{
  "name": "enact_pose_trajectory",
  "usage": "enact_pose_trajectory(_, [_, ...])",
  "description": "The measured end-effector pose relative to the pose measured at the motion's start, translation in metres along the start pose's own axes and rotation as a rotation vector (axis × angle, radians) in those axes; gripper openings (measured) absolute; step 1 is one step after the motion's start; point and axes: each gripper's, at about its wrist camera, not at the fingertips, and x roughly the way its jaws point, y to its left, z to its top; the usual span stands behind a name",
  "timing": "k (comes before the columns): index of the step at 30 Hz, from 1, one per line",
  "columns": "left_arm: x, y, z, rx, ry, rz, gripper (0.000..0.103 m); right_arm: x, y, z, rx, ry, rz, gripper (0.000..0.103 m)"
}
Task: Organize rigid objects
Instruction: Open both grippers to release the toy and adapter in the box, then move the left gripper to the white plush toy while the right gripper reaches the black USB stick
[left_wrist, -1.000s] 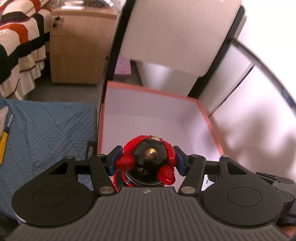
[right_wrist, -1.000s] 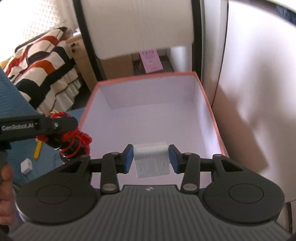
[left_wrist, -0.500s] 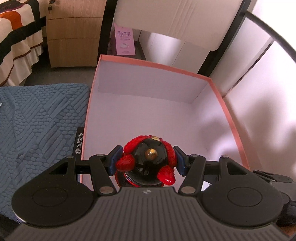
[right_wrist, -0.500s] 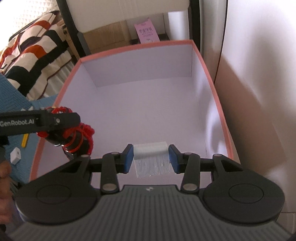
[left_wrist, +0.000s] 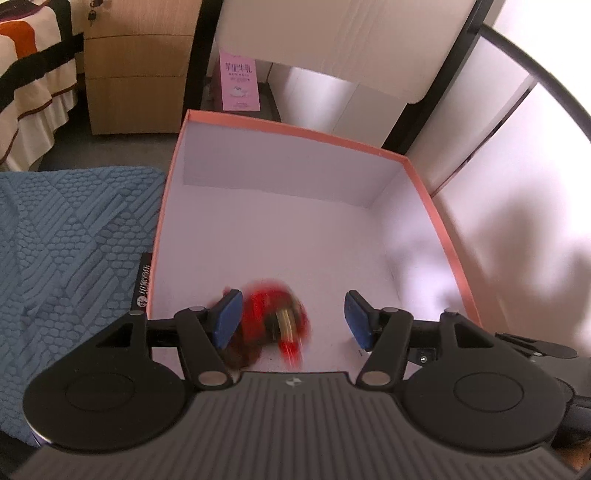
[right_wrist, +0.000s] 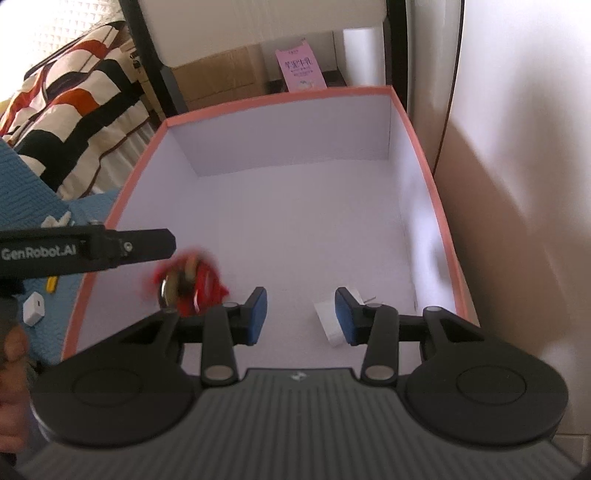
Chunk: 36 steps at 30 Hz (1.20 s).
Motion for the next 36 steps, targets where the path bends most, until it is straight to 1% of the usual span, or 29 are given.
enact_pose_trajectory(3, [-0.014, 0.001, 0.000, 0.001, -0.019, -0.010, 0.066, -0.011, 0.004, 0.002, 0.003, -0.023, -0.002, 0.044])
enact_pose_trajectory(7, [-0.040, -0.002, -0.002, 0.028, -0.051, -0.016, 0.066, -0.027, 0.011, 0.000, 0.021, -0.048, 0.006, 0.044])
enact_pose_trajectory(11, [-0.073, -0.001, -0.002, 0.060, -0.104, -0.007, 0.066, -0.045, 0.020, -0.002, 0.040, -0.078, 0.013, 0.044])
enact_pose_trajectory(14, [-0.100, 0.004, -0.007, 0.071, -0.155, -0.002, 0.066, -0.060, 0.032, -0.004, 0.027, -0.101, 0.014, 0.044])
enact_pose_trajectory(21, [-0.152, 0.025, -0.022, 0.076, -0.213, 0.012, 0.066, -0.094, 0.062, -0.015, 0.014, -0.148, 0.026, 0.044])
enact_pose_trajectory(27, [-0.198, 0.050, -0.040, 0.085, -0.272, 0.038, 0.066, -0.120, 0.093, -0.028, -0.004, -0.190, 0.037, 0.045])
enact_pose_trajectory(33, [-0.229, 0.083, -0.062, 0.076, -0.299, 0.058, 0.066, -0.139, 0.125, -0.045, -0.020, -0.227, 0.048, 0.045])
enact_pose_trajectory(36, [-0.238, 0.097, -0.075, 0.074, -0.305, 0.070, 0.066, -0.142, 0.141, -0.054, -0.026, -0.240, 0.052, 0.045])
